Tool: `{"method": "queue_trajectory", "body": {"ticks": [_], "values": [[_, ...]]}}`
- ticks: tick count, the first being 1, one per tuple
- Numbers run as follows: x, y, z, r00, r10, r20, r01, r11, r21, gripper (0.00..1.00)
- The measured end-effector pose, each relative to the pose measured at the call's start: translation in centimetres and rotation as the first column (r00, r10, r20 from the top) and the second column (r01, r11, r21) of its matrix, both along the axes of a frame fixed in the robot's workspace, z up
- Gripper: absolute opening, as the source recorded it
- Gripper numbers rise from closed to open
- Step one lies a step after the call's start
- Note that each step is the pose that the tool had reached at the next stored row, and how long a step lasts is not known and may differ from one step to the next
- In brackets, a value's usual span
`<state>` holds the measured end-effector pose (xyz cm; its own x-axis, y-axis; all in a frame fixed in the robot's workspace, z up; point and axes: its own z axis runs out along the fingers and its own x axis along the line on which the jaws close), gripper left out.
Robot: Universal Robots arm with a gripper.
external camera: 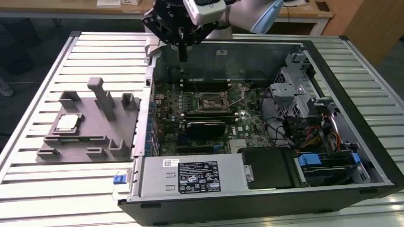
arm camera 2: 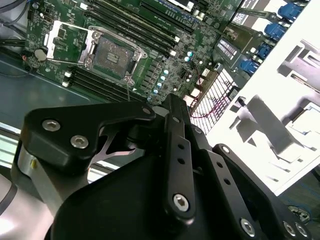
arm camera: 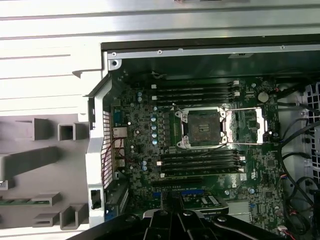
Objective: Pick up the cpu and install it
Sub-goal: 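Reach for the cpu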
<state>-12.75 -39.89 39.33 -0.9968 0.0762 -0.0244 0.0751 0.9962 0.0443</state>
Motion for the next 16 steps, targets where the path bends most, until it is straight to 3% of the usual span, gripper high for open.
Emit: {"method": "queue_trajectory", "body": {"ticks": [16], "values": [[-2.2, 0.00, -0.01, 1.0000, 0.000, 0.0001, 0.000, 1.0000, 0.0003, 0.11]]}}
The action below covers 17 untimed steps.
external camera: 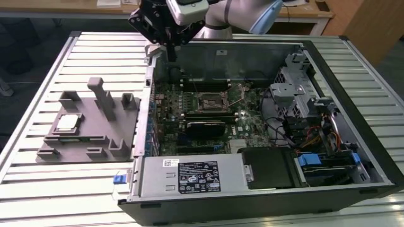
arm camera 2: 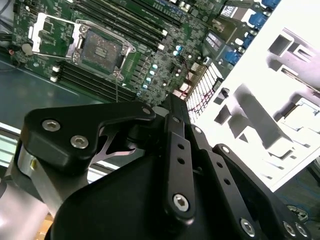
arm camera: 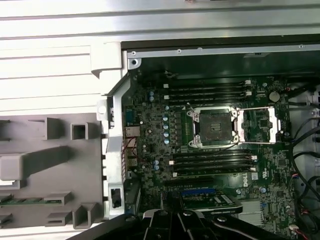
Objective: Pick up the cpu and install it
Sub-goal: 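Reach for the cpu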
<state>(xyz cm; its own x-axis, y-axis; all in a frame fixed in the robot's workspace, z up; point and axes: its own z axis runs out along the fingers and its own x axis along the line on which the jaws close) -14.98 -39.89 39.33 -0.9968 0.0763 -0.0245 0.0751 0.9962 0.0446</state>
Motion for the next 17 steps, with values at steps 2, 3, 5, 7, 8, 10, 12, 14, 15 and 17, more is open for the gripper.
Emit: {"method": "queue_trajectory", "body": {"ticks": [2, 3, 5, 7, 8, 10, 12, 14, 15, 17], "values": [[-0.3, 0.00, 0.00, 1.0000, 0.000, 0.0000, 0.000, 1.0000, 0.0001, 0.11], [-0.5, 0.00, 0.00, 1.0000, 0.000, -0.0001, 0.000, 1.0000, 0.0000, 0.11], [-0.8, 0.00, 0.00, 1.0000, 0.000, -0.0001, 0.000, 1.0000, 0.0001, 0.11], [-1.1, 0.00, 0.00, 1.0000, 0.000, 0.0000, 0.000, 1.0000, 0.0003, 0.11], [-1.3, 0.00, 0.00, 1.0000, 0.000, 0.0000, 0.000, 1.0000, 0.0003, 0.11], [-1.6, 0.00, 0.00, 1.0000, 0.000, 0.0000, 0.000, 1.0000, 0.0004, 0.11], [-2.0, 0.00, 0.00, 1.0000, 0.000, 0.0000, 0.000, 1.0000, 0.0004, 0.11], [-2.3, 0.00, 0.00, 1.0000, 0.000, 0.0000, 0.000, 1.0000, 0.0004, 0.11], [-2.5, 0.00, 0.00, 1.0000, 0.000, 0.0000, 0.000, 1.0000, 0.0004, 0.11], [-2.8, 0.00, 0.00, 1.0000, 0.000, 0.0000, 0.000, 1.0000, 0.0004, 0.11]]}}
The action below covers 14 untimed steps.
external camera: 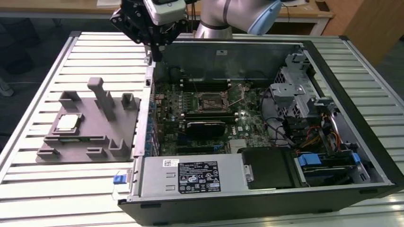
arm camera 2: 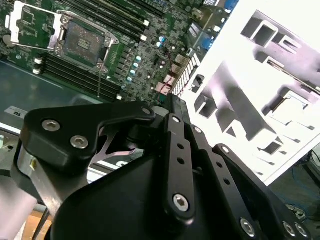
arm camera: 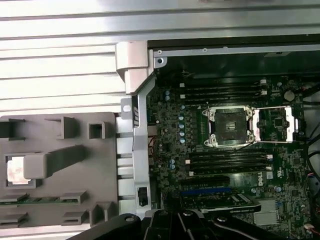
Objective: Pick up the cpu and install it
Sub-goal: 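Reach for the cpu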
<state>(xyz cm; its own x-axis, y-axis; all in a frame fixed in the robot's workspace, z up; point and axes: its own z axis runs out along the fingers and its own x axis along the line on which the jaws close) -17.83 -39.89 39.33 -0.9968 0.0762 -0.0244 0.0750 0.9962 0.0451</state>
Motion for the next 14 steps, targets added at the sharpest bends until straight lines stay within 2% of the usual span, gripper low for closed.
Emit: {"method": "queue_trajectory", "body": {"ticks": [14], "values": [[-2.3, 0.00, -0.01, 1.0000, 0.000, 0.0001, 0.000, 1.0000, 0.0002, 0.11]]}}
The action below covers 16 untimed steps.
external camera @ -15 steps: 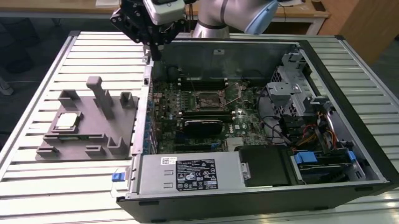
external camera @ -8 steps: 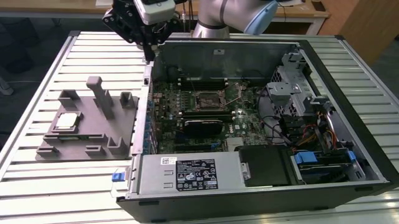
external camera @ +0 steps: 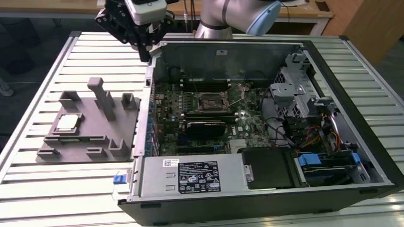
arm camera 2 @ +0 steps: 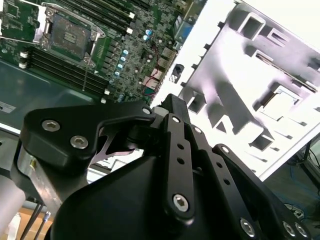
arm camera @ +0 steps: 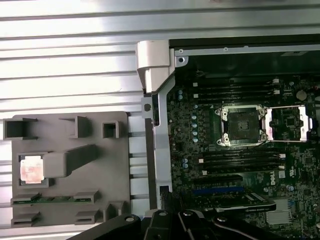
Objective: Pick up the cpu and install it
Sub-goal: 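Reach for the cpu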
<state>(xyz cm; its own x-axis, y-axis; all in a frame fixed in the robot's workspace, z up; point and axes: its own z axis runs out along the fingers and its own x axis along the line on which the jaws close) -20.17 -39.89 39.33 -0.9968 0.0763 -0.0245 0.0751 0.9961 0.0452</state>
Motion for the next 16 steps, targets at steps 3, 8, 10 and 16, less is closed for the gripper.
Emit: {"method": "queue_trajectory", "body": {"ticks": [3, 8, 10, 16], "values": [[-0.6, 0.00, 0.00, 1.0000, 0.000, 0.0000, 0.000, 1.0000, -0.0001, 0.11], [-1.4, 0.00, 0.00, 1.0000, 0.000, 0.0004, 0.000, 1.0000, -0.0001, 0.11], [-1.8, 0.00, -0.01, 1.0000, 0.000, 0.0006, 0.000, 1.0000, -0.0001, 0.11], [-3.0, 0.00, -0.21, 1.0000, 0.000, 0.0006, 0.000, 1.0000, -0.0001, 0.11]]}}
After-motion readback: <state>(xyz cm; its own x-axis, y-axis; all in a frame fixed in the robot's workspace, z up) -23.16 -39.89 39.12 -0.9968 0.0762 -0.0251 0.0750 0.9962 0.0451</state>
